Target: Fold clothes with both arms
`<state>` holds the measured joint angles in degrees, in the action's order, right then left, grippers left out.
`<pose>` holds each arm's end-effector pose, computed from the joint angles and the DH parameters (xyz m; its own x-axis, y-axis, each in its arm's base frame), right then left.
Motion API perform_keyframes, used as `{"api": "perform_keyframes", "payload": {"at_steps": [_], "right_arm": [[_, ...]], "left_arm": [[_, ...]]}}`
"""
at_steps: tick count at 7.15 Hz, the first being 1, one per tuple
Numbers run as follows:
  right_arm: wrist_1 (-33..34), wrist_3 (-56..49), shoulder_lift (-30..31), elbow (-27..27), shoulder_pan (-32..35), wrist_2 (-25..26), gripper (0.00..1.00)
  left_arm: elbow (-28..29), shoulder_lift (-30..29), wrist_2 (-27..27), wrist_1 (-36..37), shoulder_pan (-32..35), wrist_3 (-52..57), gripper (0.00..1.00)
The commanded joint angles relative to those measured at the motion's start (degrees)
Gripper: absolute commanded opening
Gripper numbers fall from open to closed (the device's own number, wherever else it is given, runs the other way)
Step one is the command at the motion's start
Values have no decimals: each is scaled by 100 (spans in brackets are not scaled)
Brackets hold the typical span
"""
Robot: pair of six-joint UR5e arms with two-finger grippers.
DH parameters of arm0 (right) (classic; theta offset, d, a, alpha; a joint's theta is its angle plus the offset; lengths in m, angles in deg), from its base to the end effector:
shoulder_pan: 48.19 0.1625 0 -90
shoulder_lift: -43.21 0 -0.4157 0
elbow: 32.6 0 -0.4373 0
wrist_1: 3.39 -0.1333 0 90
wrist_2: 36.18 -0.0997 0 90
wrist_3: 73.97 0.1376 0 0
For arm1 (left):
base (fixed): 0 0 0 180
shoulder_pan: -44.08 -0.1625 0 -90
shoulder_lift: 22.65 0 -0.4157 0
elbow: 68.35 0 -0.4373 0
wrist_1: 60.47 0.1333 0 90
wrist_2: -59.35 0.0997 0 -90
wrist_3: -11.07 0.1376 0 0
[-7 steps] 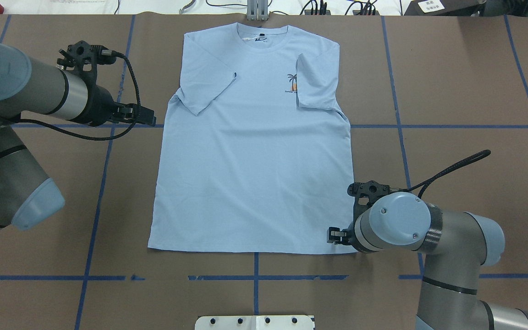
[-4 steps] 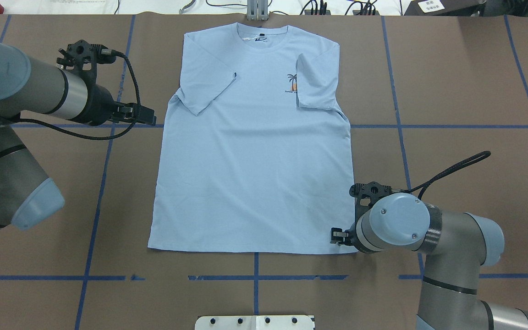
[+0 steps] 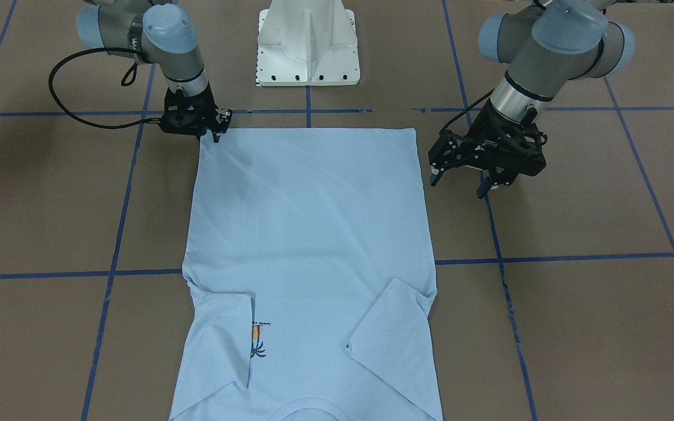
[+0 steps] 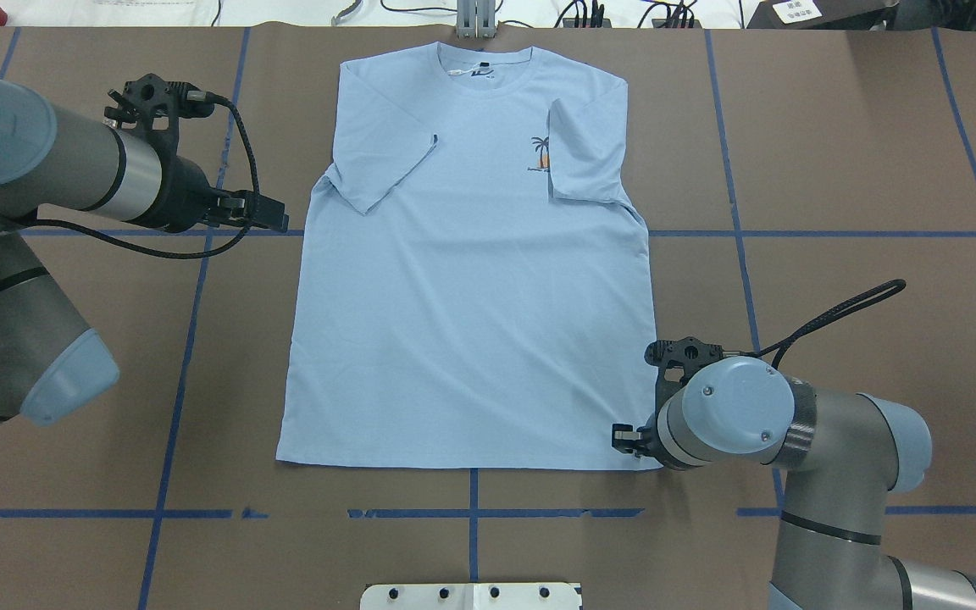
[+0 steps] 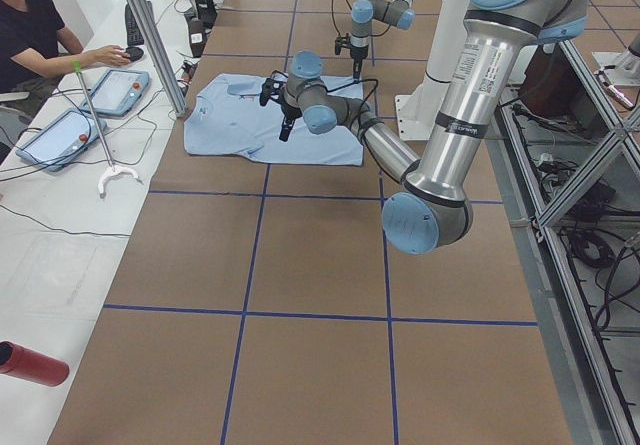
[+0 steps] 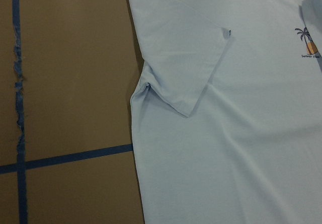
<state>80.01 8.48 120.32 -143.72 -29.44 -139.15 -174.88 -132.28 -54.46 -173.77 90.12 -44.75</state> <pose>-0.5525 -0.2957 0.3600 0.7356 0.1145 0.6677 -0.0789 0.9934 -0.0834 0.3965 -0.5232 0.2741 0.5262 0.1948 -0.8278 0.1470 0.9379 0.3142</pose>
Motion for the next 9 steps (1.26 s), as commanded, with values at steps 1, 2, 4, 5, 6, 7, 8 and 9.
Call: {"api": "perform_keyframes", "payload": {"at_steps": [1, 2, 4, 5, 6, 7, 8, 9], "right_arm": [[1, 7, -3, -6, 6, -144, 17], [-8, 7, -21, -15, 15, -135, 12], [-17, 34, -30, -102, 41, -65, 1], [-17, 34, -38, -103, 50, -47, 0], [-34, 34, -47, -172, 41, 49, 0], [-35, 42, -39, -356, 58, 84, 0], [-35, 43, -38, -531, 76, 198, 0], [-35, 51, -30, -594, 102, 260, 0]], "left_arm": [[18, -5, 0, -9, -8, 0, 100], [18, -14, 0, 0, -17, 0, 100], [9, -14, 0, 0, -8, 0, 100], [9, -14, 0, 0, -17, 0, 100], [-8, 12, 0, 0, -8, -70, 100], [-78, 65, -18, 35, -52, -366, 100], [-287, 187, -9, 131, -409, -952, 100], [-698, 484, 35, 149, -900, -1706, 100]]}}
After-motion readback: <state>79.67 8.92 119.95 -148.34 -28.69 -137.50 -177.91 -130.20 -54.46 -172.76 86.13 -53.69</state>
